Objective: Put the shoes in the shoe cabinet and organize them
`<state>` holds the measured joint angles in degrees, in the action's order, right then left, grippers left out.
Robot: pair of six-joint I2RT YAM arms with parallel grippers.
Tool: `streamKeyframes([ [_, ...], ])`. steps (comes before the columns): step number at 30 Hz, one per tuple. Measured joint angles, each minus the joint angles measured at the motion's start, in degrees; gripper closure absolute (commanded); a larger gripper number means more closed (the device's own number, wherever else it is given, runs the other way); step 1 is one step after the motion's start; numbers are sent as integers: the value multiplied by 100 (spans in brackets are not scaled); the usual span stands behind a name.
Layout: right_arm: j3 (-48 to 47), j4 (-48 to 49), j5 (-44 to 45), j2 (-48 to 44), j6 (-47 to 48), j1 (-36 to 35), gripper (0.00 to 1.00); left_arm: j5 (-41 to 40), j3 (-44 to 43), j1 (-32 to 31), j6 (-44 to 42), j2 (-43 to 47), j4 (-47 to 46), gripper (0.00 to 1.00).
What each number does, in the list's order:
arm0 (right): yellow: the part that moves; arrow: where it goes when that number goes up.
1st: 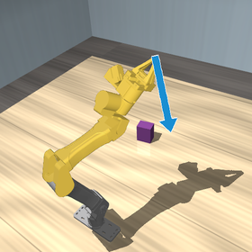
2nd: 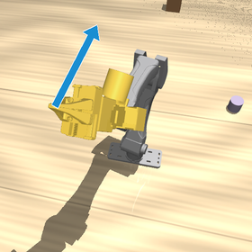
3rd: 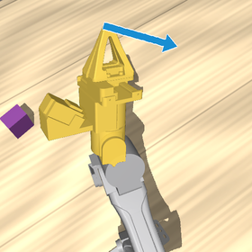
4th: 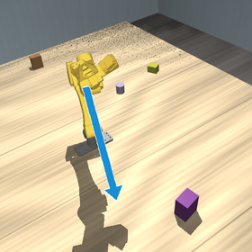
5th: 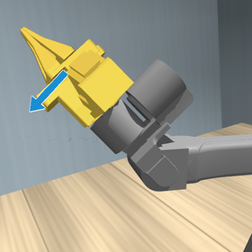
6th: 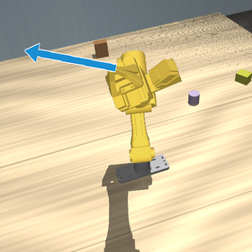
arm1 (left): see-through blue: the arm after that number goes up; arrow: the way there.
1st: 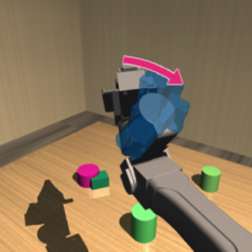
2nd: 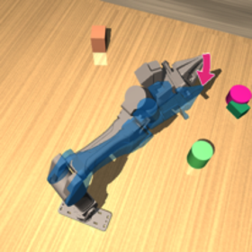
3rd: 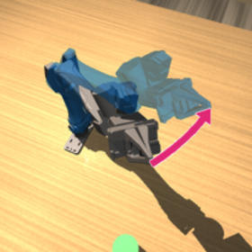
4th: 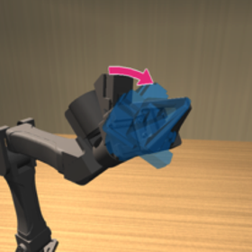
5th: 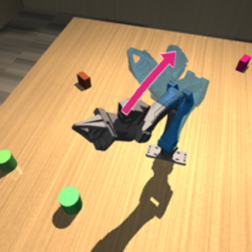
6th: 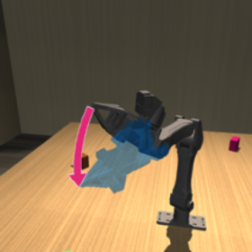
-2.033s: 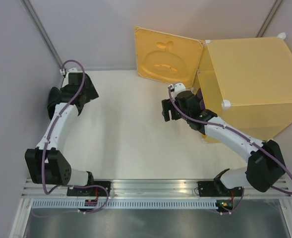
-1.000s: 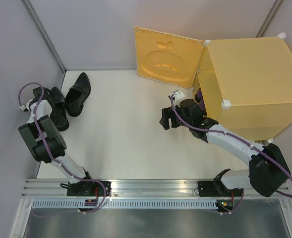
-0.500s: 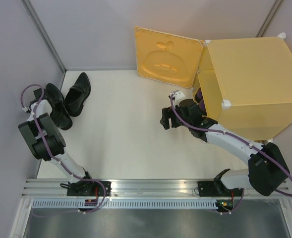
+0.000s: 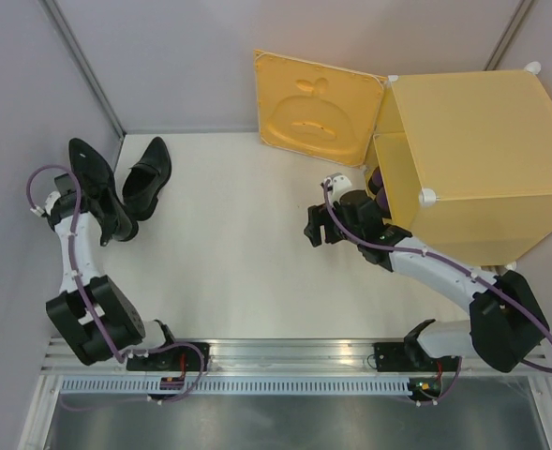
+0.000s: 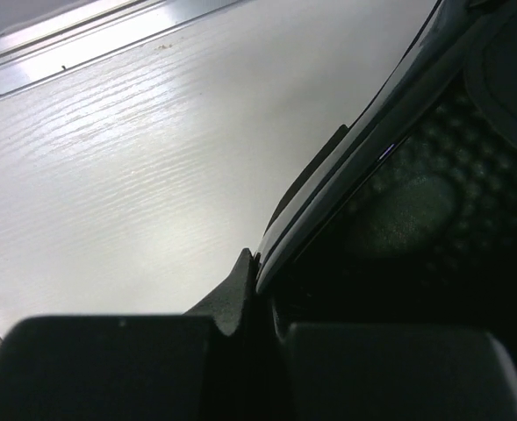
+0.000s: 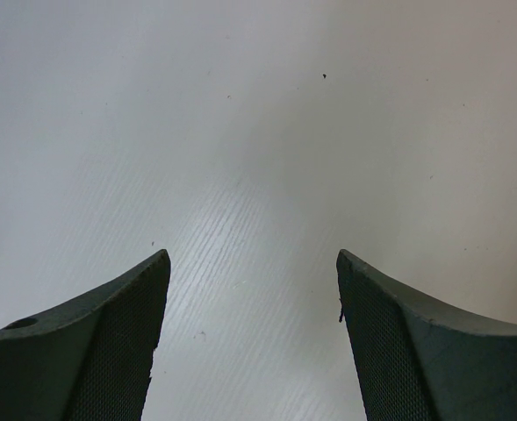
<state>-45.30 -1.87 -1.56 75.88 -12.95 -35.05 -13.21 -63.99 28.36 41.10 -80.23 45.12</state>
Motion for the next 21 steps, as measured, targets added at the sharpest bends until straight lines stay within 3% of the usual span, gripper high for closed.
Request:
streamKeyframes([
  [4,7,2,35,-103,-35,0,20,33,0,-190,-13,732,33,98],
  [7,35,17,85,-269,-39,0,19,-31,-31,-691,-153,1156,72,98],
  [15,144,85,321,-730,-79,0,18,-98,-426,-3421,-684,1158,160,98],
  [21,157,-72,446,-1274,-79,0,18,-55,-1152,-5108,-944,-116,190,98],
])
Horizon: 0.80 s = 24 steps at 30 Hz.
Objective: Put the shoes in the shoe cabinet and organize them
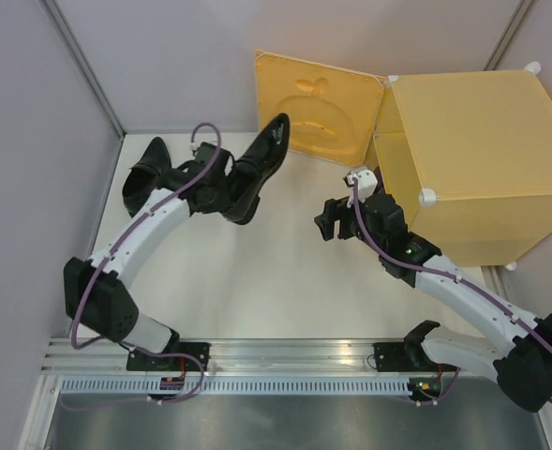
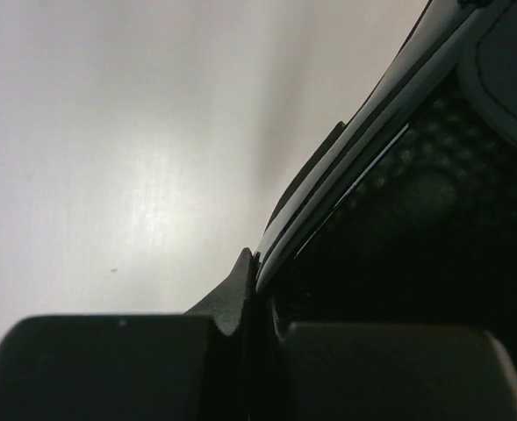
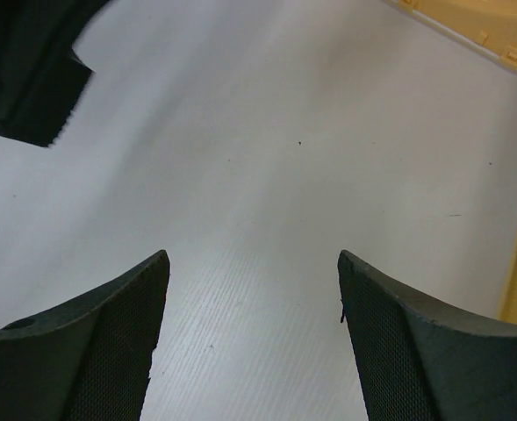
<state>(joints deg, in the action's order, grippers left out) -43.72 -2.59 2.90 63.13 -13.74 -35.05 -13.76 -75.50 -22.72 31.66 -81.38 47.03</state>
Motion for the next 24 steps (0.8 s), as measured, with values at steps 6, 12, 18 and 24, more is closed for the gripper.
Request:
streamKeyframes([
  [6,-11,-466,107,-890,-15,0,18,74,-901,-1163,-295,-1716,-83,98],
  [12,-24,-949,225,-1480,-48,0,18,236,-1692,-1620,-546,-3289,-72,98],
  [18,-24,-1300,363,-1705,-48,0,18,243,-1891,-1722,-579,-3687,-164,80],
  [24,-70,-1497,319,-1609,-70,0,18,168,-1915,-1825,-562,-3687,-323,38],
])
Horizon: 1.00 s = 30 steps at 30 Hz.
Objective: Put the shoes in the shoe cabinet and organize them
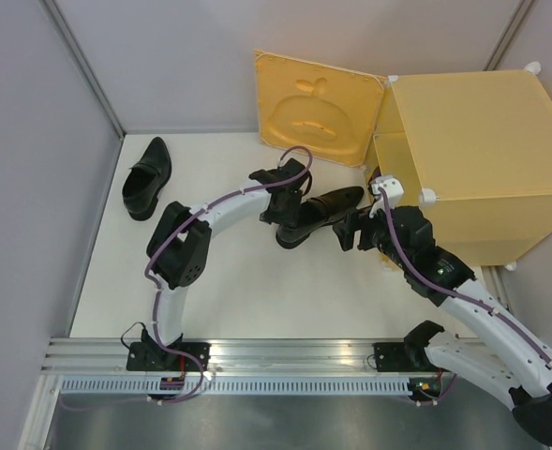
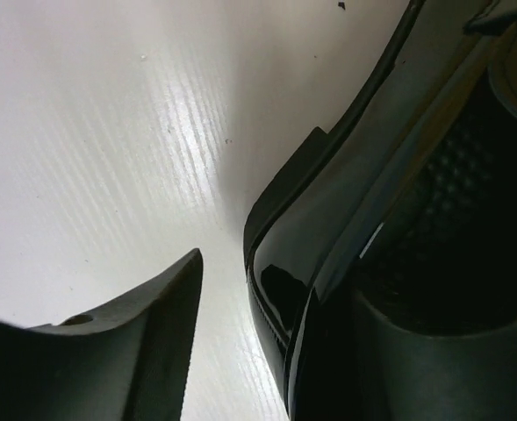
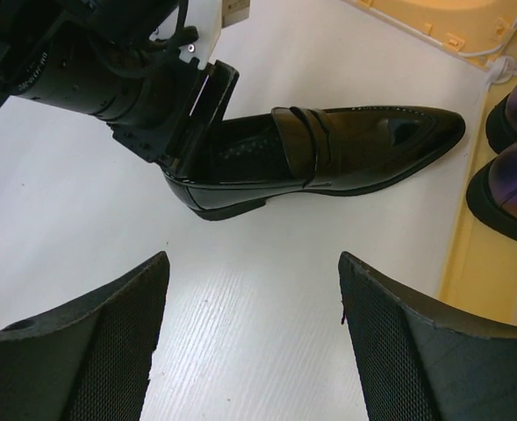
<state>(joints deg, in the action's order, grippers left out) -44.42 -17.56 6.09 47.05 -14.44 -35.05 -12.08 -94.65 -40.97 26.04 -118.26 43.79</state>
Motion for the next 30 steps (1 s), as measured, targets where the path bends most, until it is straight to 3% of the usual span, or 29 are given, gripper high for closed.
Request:
streamKeyframes([
  [1,-22,-20,-24,46,-20,0,18,-17,13,0,4,37,0,27],
  [3,-52,-31,-98,136,-42,0,18,-63,63,15,2,168,9,17],
  [6,-146,-61,-275,334,-76,0,18,-103,109,92,15,514,44,9],
  [12,-483,-94,-614,960,-144,-98,16,138,293,529,20,1698,44,6],
  [22,-1327,-195,-732,2514,-13,-654,16,708,1954,2531,120,4194,79,0],
  [30,-2347,-352,-708,4035,352,-962,20,365,3097,2951,52,5755,94,0],
])
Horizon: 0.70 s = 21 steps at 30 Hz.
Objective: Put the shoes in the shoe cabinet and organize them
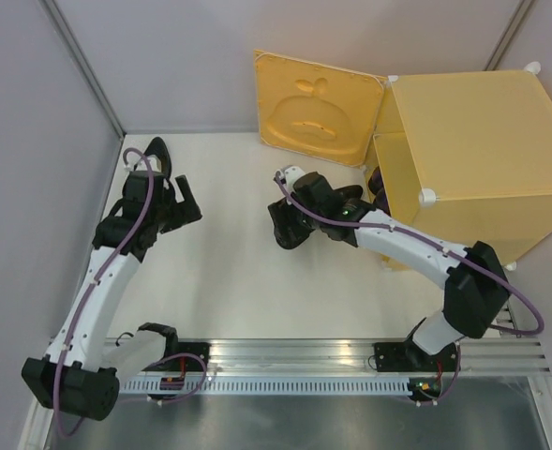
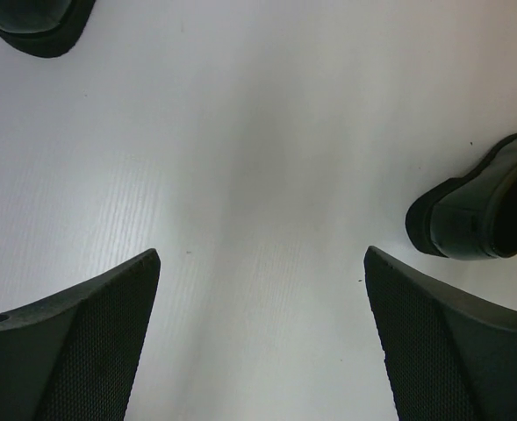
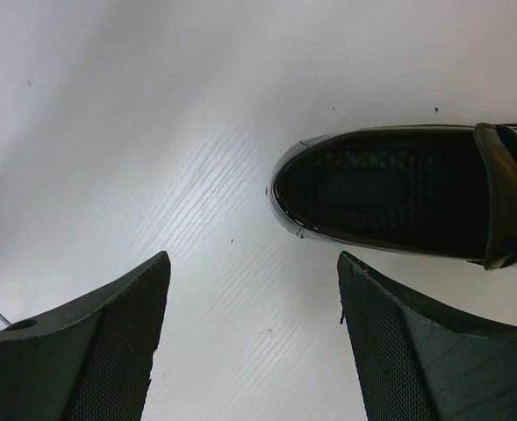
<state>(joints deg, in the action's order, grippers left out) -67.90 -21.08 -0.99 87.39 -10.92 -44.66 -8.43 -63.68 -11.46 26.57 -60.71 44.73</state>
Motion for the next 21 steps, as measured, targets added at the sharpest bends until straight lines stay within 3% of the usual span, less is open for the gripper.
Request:
streamKeyframes([
  [12,-1132,-219,492,1847,229,-168,48,-509,1611,4,-208,1827,-284,1],
  [17,-1495,-378,654,2251,352,-149,64,-531,1729,4,-225,1906,-343,2],
  [19,-1633,-442,710,2387,378,-136,66,-531,1729,4,-227,1851,-363,2],
  [21,-1740,-476,710,2465,374,-136,75,-529,1729,4,-229,1794,-387,2],
])
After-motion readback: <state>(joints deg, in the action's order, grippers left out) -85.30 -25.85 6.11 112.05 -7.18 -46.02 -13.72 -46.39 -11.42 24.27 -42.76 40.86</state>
